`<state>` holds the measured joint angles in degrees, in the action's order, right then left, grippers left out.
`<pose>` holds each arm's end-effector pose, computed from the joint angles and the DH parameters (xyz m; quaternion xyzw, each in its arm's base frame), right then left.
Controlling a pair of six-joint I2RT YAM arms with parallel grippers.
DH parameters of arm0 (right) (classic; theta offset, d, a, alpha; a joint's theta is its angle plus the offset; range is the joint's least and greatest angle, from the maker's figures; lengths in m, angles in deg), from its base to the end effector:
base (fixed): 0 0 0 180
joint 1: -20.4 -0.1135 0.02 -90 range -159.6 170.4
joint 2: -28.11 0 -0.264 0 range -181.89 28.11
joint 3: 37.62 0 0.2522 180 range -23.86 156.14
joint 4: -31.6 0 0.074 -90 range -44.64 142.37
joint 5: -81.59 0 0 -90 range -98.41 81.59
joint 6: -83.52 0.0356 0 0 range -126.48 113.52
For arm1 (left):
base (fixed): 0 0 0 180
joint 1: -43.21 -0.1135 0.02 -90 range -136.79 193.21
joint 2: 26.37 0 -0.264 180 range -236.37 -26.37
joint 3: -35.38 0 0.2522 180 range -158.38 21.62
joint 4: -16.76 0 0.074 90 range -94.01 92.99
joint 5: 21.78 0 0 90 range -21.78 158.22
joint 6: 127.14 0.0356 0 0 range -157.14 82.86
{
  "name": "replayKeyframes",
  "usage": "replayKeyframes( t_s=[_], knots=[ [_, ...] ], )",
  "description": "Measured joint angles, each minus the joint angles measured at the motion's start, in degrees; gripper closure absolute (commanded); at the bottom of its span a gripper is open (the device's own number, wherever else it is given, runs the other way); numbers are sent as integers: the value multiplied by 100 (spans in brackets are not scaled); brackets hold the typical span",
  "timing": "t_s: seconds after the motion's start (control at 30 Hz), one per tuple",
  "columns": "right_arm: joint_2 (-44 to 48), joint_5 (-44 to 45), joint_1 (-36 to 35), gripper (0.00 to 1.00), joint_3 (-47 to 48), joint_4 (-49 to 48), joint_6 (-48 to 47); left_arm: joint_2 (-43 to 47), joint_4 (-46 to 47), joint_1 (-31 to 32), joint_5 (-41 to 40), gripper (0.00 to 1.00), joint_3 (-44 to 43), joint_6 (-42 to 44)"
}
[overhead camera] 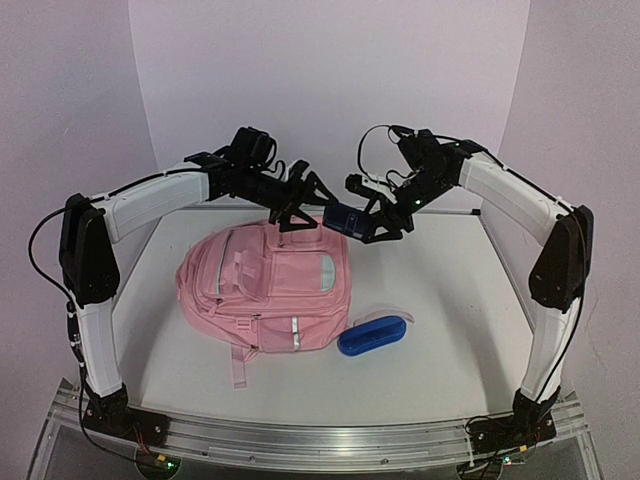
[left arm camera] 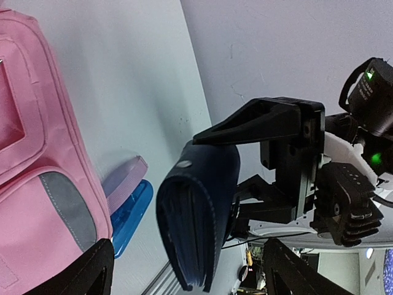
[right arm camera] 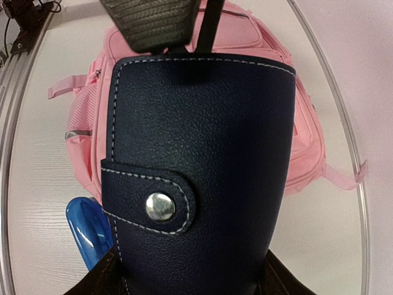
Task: Pack the student bag
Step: Pick up the personal item from the center of the board.
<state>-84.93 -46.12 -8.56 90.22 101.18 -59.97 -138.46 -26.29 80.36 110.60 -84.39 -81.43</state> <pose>0.3623 0.2254 0.3374 -0.6680 0.6140 0.2402 0.3452 0.3450 -0.2915 0.3338 0.1140 0.8371 -0.5225 0.1148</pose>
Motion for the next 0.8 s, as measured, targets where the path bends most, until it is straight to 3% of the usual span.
replayKeyframes(
  t_s=[0.13,0.53,0.7,0.8],
  knots=[
    [71,-9,-143,44,-119,-87,88,-21,224,4,233,29,0,-111],
    [261,137,-267,43,-479,-592,476,-37,1032,26,600,71,631,-560],
    [426,263,-306,21,-742,-789,646,5,1409,33,700,97,847,-821],
    [448,291,-322,15,-762,-918,829,135,1570,22,618,100,1107,-907]
  ],
)
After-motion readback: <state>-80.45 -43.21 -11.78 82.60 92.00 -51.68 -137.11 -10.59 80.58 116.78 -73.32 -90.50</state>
